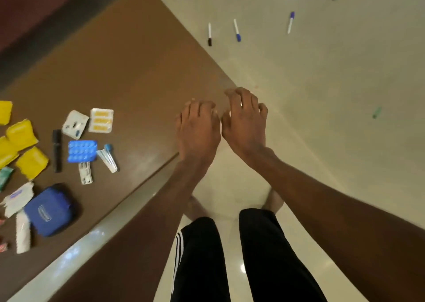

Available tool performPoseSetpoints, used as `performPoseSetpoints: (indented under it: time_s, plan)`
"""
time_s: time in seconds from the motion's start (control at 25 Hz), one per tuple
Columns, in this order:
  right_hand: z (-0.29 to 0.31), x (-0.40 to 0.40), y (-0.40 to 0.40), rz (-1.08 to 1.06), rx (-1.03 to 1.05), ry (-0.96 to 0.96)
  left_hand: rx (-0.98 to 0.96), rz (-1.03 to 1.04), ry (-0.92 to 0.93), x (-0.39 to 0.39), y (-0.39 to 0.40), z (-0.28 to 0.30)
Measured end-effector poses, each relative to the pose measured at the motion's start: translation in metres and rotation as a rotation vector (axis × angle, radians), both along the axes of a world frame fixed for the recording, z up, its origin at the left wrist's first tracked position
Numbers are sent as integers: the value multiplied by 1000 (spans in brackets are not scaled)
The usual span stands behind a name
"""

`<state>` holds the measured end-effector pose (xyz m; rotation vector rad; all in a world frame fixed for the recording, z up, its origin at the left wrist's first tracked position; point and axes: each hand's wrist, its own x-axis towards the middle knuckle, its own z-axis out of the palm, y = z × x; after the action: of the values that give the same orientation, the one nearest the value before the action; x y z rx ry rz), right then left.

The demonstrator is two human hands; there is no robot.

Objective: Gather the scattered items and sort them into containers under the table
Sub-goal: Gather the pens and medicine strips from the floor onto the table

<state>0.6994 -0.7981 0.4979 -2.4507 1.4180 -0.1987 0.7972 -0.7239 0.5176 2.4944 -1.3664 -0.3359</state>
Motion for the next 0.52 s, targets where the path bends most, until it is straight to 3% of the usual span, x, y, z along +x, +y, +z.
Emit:
performPoseSetpoints:
  time_s: [0.32, 0.52]
  plan:
    - [12, -205, -115, -238, 209, -56, 128, -96, 183, -181, -134, 6]
    - [10, -282, -172, -340, 242, -34, 183, -37, 269, -236, -179, -7]
